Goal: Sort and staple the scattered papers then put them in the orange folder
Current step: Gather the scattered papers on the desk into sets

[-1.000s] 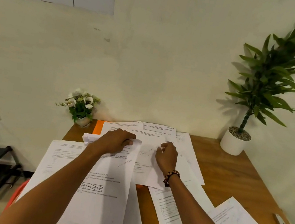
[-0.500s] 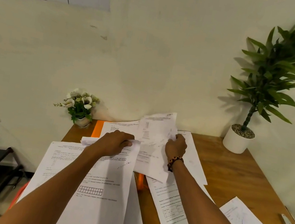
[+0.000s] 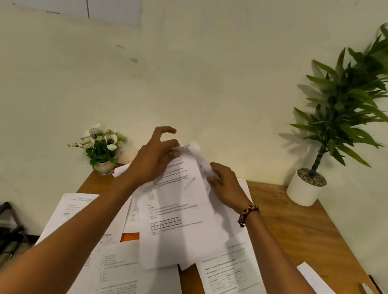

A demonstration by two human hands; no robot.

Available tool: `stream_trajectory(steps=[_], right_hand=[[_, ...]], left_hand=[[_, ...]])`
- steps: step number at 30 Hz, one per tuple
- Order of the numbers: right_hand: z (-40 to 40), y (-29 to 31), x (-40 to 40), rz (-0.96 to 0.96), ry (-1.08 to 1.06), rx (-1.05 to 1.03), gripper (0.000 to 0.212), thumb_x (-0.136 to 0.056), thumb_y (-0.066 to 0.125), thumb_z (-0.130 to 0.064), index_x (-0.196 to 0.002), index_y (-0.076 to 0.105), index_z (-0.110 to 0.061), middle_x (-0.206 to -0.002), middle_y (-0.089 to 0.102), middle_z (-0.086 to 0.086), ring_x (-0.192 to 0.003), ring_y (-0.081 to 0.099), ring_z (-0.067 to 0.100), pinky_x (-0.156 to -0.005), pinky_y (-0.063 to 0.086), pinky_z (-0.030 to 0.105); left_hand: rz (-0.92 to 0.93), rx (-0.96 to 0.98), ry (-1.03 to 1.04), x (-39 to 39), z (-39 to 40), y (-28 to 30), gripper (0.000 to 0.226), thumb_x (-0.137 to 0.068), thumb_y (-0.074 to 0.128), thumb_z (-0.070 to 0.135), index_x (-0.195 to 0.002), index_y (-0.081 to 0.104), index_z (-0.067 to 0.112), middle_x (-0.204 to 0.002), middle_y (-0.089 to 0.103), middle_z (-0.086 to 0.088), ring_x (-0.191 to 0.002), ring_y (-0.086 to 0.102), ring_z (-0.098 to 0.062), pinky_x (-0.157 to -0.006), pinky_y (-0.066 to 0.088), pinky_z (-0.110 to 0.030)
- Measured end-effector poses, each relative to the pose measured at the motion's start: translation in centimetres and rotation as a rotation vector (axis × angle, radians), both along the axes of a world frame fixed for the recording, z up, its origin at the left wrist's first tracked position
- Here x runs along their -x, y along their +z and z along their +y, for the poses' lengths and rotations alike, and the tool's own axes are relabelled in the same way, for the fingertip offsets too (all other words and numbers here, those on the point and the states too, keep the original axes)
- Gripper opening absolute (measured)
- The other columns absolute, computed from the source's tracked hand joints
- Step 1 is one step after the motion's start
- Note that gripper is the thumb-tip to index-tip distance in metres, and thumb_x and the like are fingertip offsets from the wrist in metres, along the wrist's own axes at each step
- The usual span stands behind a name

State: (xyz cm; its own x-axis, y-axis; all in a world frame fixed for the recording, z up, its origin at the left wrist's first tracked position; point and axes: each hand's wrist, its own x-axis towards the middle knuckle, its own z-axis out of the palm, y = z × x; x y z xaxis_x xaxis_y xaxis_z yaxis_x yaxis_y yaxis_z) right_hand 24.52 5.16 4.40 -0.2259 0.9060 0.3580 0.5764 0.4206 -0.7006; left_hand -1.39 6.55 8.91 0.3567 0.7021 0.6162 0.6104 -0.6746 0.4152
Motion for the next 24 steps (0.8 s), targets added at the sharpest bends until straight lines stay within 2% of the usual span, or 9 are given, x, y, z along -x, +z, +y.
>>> stream_trajectory(steps=[3, 7, 9, 11, 13, 16, 18, 21, 24], right_hand=[[-0.7, 1.2, 0.5, -0.021, 0.010, -0.055, 0.035, -0.107, 0.045, -0.020, -0.076, 0.036, -0.009, -0.070, 0.036, 0.000, -0.067, 0.028, 0.010, -0.061, 0.022, 0.032], [-1.7, 2.7, 0.8, 0.050, 0.050, 0.028, 0.035, -0.110, 0.038, -0.028, -0.080, 0.040, -0.011, -0.075, 0.041, -0.001, -0.068, 0.033, 0.010, -0.066, 0.028, 0.033], [-2.4, 3.3, 1.1, 0.066, 0.056, 0.081, 0.033, -0.105, 0.046, -0.045, -0.089, 0.047, -0.016, -0.082, 0.050, -0.003, -0.072, 0.041, 0.009, -0.068, 0.034, 0.031], [-2.7, 3.4, 1.3, -0.015, 0.035, 0.055, 0.037, -0.094, 0.063, -0.053, -0.110, 0.055, -0.020, -0.101, 0.063, -0.002, -0.087, 0.056, 0.010, -0.075, 0.044, 0.029], [-2.7, 3.0, 1.3, 0.014, -0.003, 0.019, 0.049, -0.088, 0.074, -0.046, -0.123, 0.053, -0.018, -0.112, 0.067, 0.001, -0.097, 0.063, 0.016, -0.082, 0.050, 0.034], [-2.8, 2.6, 1.2, 0.164, -0.047, 0.026, 0.044, -0.089, 0.076, -0.034, -0.123, 0.054, -0.017, -0.111, 0.071, 0.000, -0.098, 0.069, 0.017, -0.084, 0.056, 0.040], [-3.0, 2.5, 1.0, 0.181, -0.053, -0.019, 0.030, -0.091, 0.075, -0.031, -0.113, 0.065, -0.014, -0.107, 0.074, 0.000, -0.096, 0.070, 0.015, -0.080, 0.058, 0.042], [-3.5, 2.5, 0.2, 0.295, -0.114, -0.016, 0.022, -0.091, 0.075, -0.025, -0.106, 0.070, -0.010, -0.101, 0.076, 0.008, -0.092, 0.072, 0.025, -0.077, 0.059, 0.049], [-3.7, 2.4, -1.8, 0.425, -0.151, 0.008, 0.018, -0.091, 0.075, -0.020, -0.106, 0.071, -0.010, -0.102, 0.076, 0.010, -0.095, 0.072, 0.032, -0.081, 0.060, 0.053]], left_hand=[[-0.031, 0.080, -0.052, -0.8, 0.1, 0.8, 0.025, -0.097, 0.052, 0.041, -0.113, 0.064, 0.026, -0.130, 0.061, 0.003, -0.101, 0.069, -0.023, -0.085, 0.057, -0.045], [-0.045, 0.109, 0.054, -1.9, -0.4, 1.4, 0.023, -0.095, 0.055, 0.033, -0.108, 0.070, 0.021, -0.100, 0.073, 0.003, -0.093, 0.068, -0.024, -0.074, 0.049, -0.033], [-0.053, 0.086, 0.067, -2.4, -0.6, 1.6, 0.015, -0.096, 0.058, 0.029, -0.103, 0.070, 0.023, -0.095, 0.072, 0.005, -0.089, 0.067, -0.023, -0.072, 0.049, -0.034], [-0.100, 0.115, 0.061, -2.7, -0.6, 1.9, 0.014, -0.095, 0.058, 0.031, -0.102, 0.069, 0.026, -0.094, 0.072, 0.007, -0.088, 0.068, -0.020, -0.077, 0.054, -0.040], [-0.129, 0.119, 0.034, -3.0, -0.7, 2.2, 0.015, -0.095, 0.058, 0.034, -0.103, 0.069, 0.027, -0.097, 0.073, 0.007, -0.090, 0.068, -0.017, -0.080, 0.056, -0.045], [-0.116, 0.070, -0.037, -3.7, -1.2, 2.9, 0.015, -0.098, 0.060, 0.031, -0.113, 0.062, 0.029, -0.106, 0.069, 0.009, -0.095, 0.066, -0.016, -0.082, 0.055, -0.048], [-0.133, 0.056, -0.065, -3.9, -1.5, 3.3, 0.035, -0.095, 0.067, 0.035, -0.127, 0.052, 0.034, -0.120, 0.061, 0.014, -0.098, 0.062, -0.009, -0.085, 0.055, -0.044], [-0.244, -0.016, 0.119, -3.3, -1.5, 2.8, 0.079, -0.075, 0.082, 0.054, -0.139, 0.041, 0.035, -0.136, 0.050, 0.011, -0.100, 0.057, -0.008, -0.087, 0.048, -0.033], [-0.510, 0.171, 0.205, -2.1, -1.7, 0.8, 0.095, -0.065, 0.088, 0.058, -0.143, 0.038, 0.035, -0.141, 0.049, 0.007, -0.118, 0.054, -0.013, -0.093, 0.047, -0.032]])
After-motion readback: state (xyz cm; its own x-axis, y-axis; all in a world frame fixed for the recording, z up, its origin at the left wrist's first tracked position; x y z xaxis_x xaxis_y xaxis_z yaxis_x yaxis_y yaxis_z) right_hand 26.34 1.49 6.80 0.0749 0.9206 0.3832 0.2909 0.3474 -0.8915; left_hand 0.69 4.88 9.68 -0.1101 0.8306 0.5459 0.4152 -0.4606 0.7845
